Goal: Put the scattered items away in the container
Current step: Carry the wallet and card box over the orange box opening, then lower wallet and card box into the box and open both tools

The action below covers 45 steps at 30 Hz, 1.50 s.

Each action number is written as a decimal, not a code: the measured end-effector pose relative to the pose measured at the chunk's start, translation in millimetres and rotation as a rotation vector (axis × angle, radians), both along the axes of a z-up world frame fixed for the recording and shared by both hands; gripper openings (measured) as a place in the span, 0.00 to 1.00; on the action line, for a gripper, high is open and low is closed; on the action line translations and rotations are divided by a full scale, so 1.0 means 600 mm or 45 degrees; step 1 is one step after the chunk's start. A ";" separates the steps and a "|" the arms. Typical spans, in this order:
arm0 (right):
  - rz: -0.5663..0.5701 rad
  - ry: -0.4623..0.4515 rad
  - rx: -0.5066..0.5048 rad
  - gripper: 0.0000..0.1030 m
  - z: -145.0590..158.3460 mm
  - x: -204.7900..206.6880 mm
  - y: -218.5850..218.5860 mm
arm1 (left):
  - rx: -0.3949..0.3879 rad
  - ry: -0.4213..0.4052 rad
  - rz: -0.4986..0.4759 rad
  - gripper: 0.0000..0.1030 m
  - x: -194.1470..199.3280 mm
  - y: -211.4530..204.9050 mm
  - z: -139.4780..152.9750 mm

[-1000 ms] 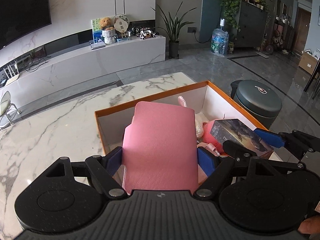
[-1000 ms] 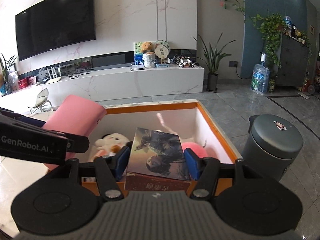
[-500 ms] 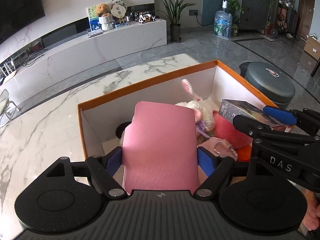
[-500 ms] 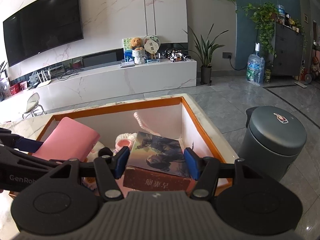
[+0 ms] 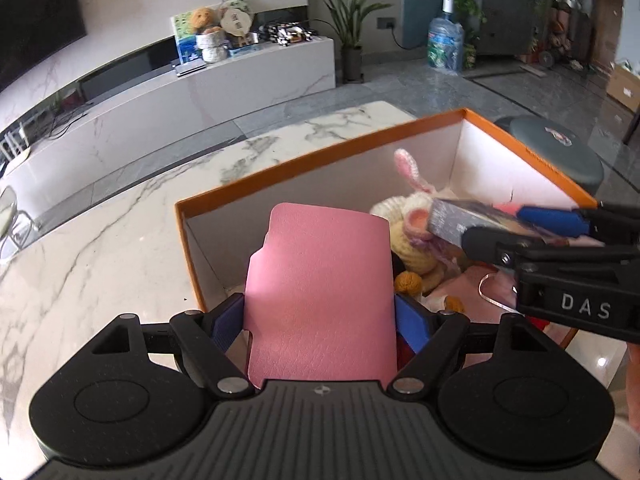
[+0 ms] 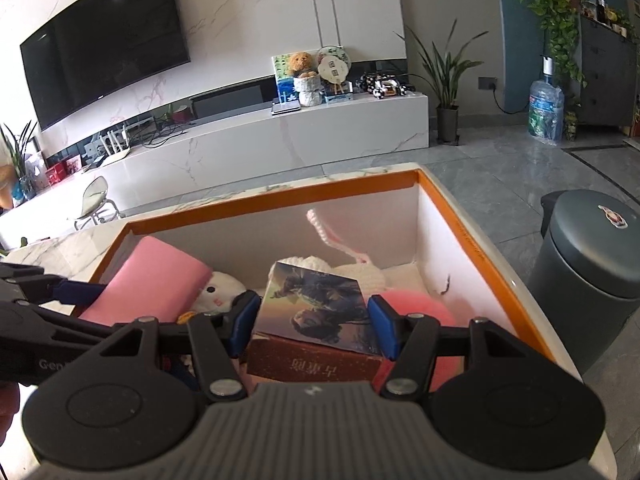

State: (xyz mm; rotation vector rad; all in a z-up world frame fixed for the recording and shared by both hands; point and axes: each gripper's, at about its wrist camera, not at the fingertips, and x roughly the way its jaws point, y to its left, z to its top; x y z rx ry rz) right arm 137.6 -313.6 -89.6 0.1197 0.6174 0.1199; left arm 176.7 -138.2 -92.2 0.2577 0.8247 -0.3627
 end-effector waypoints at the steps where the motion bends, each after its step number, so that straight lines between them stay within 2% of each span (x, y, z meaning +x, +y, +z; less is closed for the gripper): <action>1: 0.010 -0.004 -0.010 0.60 0.000 0.001 0.006 | 0.002 0.000 -0.015 0.90 0.000 -0.002 -0.002; 4: 0.038 -0.006 -0.024 0.60 0.002 0.005 0.018 | -0.028 0.019 -0.044 0.91 0.000 -0.002 -0.003; 10: 0.060 0.043 0.061 0.60 0.006 0.011 0.020 | -0.045 0.020 -0.066 0.91 0.001 0.002 -0.003; 14: 0.066 0.075 0.063 0.59 0.004 0.010 0.028 | -0.052 0.019 -0.087 0.91 -0.007 0.004 -0.003; 20: 0.047 0.130 0.086 0.58 -0.001 0.007 0.024 | -0.079 0.037 -0.098 0.91 -0.014 0.008 -0.001; 34: 0.001 0.165 0.175 0.60 0.019 -0.002 0.012 | -0.099 0.080 -0.083 0.92 -0.019 0.009 0.000; 40: -0.011 0.170 0.185 0.60 0.018 -0.007 0.013 | -0.177 0.097 -0.061 0.92 -0.016 0.012 0.005; 45: -0.025 0.165 0.190 0.60 0.019 -0.010 0.014 | -0.118 0.082 -0.060 0.92 -0.017 0.002 -0.002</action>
